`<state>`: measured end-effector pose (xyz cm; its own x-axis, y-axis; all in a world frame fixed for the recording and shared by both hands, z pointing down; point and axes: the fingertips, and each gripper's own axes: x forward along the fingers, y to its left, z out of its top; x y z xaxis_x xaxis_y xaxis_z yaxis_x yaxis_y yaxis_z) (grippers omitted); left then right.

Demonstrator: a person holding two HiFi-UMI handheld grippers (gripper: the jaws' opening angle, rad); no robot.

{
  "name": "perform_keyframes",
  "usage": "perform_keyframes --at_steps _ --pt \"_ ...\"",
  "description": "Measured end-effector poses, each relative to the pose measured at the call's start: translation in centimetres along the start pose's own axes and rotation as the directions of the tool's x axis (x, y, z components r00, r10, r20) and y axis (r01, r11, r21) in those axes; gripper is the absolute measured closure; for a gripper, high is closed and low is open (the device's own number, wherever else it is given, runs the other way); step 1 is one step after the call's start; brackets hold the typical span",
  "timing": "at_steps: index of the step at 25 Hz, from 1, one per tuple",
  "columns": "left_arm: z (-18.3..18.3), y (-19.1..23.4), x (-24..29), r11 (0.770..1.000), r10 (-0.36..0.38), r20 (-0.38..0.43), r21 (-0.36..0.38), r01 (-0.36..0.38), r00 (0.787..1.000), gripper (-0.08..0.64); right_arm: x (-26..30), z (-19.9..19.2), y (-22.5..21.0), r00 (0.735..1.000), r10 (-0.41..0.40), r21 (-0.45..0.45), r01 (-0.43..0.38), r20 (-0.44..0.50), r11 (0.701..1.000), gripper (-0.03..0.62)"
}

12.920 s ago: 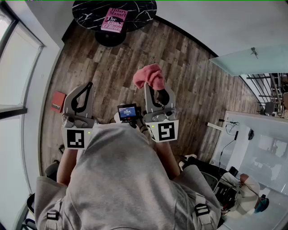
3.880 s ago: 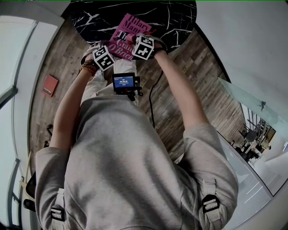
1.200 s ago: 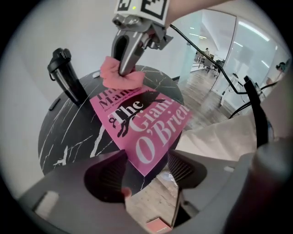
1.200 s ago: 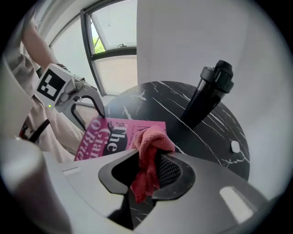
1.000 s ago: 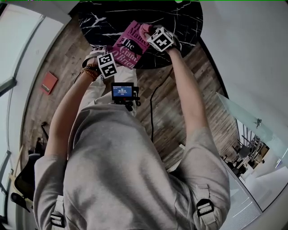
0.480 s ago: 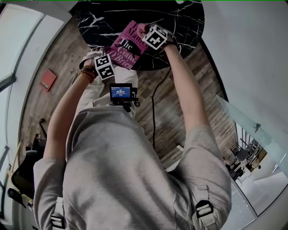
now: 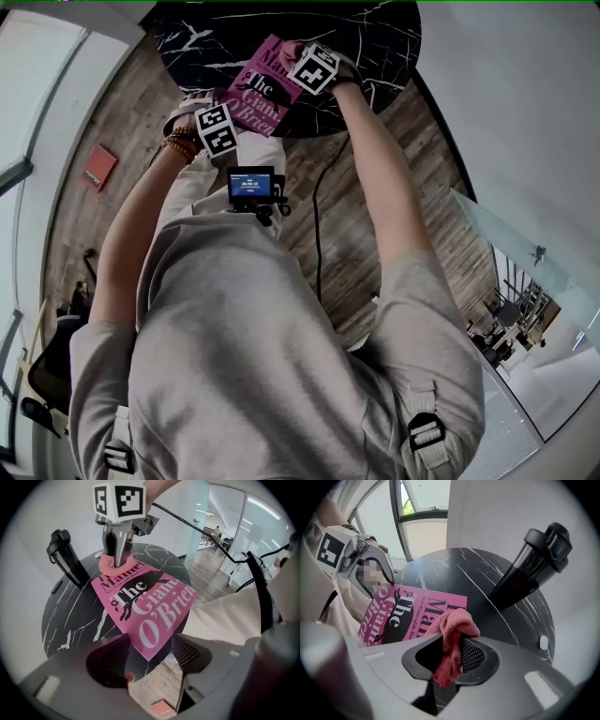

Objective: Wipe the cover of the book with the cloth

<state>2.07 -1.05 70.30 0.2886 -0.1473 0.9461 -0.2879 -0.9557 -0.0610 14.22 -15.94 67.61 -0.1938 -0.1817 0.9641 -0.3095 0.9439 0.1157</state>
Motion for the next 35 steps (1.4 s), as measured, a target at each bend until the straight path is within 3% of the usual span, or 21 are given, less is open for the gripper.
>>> perform_keyframes --at_steps 35 --pt "0.1 0.1 0.0 0.999 -0.012 0.0 0.03 0.012 1.0 0.279 -0.2 0.4 4.1 0.998 0.051 -0.026 -0.053 -0.039 0.998 0.503"
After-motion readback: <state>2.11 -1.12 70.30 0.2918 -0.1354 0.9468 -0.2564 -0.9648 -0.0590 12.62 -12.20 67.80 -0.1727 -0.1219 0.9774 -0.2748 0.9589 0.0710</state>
